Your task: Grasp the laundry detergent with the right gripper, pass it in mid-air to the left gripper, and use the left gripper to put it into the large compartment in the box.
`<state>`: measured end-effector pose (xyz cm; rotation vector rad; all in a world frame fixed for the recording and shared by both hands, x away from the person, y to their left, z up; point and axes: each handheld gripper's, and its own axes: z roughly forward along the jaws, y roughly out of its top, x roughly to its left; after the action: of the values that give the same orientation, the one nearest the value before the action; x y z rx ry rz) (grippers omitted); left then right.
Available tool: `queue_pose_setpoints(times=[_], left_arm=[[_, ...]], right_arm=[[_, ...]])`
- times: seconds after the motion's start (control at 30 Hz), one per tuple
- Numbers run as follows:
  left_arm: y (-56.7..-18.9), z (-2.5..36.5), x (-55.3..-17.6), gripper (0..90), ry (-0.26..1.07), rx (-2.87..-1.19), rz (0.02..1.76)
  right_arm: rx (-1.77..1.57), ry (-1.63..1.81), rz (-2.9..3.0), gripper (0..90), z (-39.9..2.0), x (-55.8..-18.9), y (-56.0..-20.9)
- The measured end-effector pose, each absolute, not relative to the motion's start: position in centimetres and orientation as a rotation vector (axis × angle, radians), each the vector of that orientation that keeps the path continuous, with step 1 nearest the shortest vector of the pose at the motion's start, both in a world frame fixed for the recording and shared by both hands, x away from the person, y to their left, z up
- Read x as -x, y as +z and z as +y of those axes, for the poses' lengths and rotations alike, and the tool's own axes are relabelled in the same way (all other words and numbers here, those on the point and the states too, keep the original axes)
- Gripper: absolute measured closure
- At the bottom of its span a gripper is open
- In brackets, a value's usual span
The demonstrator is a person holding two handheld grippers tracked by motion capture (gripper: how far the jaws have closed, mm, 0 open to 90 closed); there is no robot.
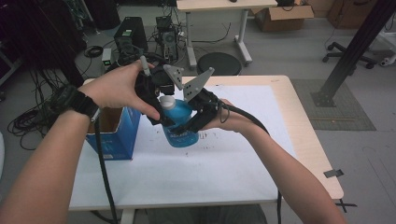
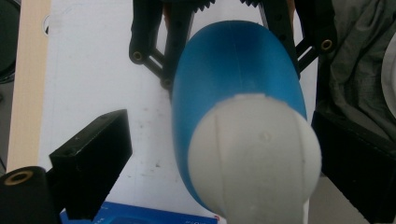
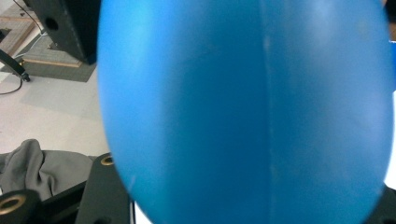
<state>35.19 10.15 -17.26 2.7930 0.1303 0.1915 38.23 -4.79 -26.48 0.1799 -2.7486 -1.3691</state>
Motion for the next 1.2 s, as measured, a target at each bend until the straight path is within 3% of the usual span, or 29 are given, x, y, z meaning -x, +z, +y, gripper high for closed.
queue_pose_setpoints(times=[1.2], left_arm=[[-17.09,9.31,-35.21,31.7,0.146,-2.812,0.171]], right_arm=[[-0.186,-1.37,-2.767,42.2,-5.09,-38.09,-26.59]])
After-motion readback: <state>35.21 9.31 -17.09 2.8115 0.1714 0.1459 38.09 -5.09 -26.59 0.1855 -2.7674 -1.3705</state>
